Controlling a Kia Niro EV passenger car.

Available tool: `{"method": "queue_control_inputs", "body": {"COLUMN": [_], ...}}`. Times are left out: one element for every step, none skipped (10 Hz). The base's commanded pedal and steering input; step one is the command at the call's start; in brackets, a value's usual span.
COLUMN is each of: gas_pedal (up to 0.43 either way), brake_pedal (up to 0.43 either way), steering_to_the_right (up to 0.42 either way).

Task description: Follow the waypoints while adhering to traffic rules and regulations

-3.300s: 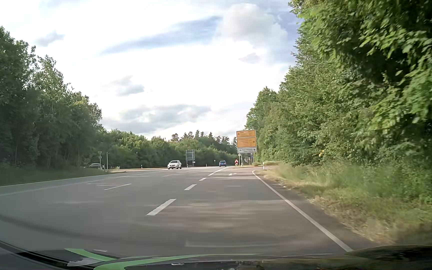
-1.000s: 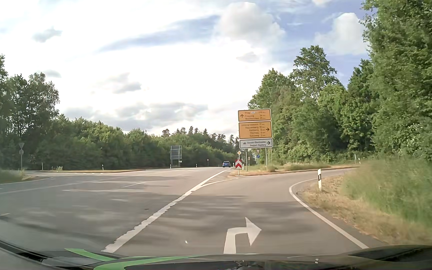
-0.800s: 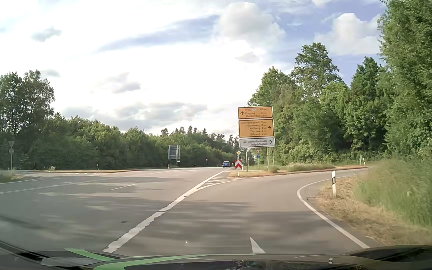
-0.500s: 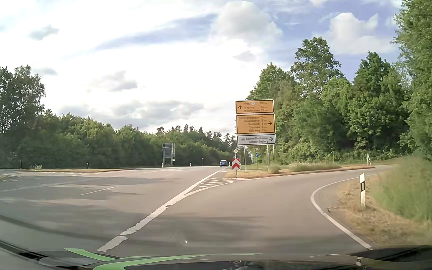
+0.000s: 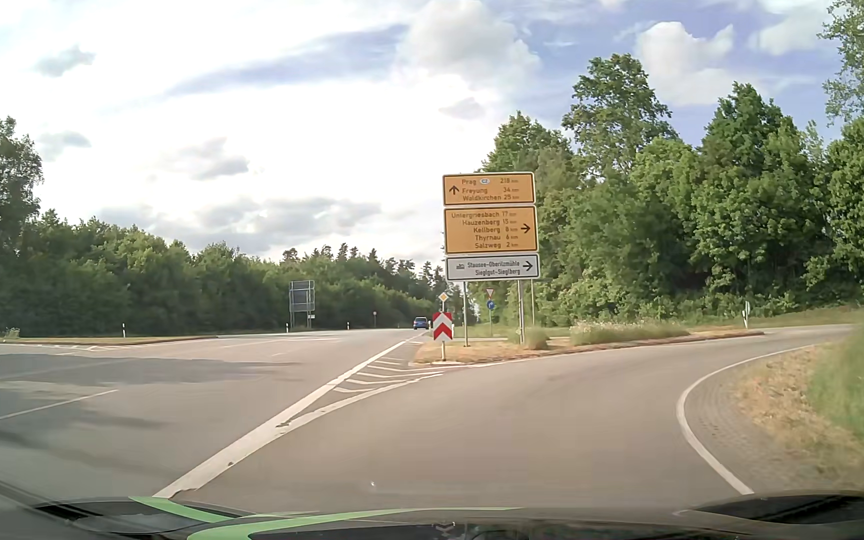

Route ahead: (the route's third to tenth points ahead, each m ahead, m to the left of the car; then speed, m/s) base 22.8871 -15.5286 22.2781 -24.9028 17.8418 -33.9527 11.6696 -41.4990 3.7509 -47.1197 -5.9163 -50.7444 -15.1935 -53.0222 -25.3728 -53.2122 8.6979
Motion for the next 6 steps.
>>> {"method": "queue_control_inputs", "body": {"gas_pedal": [0.0,0.0,0.0,0.0,0.0,0.0], "brake_pedal": [0.0,0.0,0.0,0.0,0.0,0.0], "steering_to_the_right": [0.087,0.104,0.119,0.133,0.147,0.162]}}
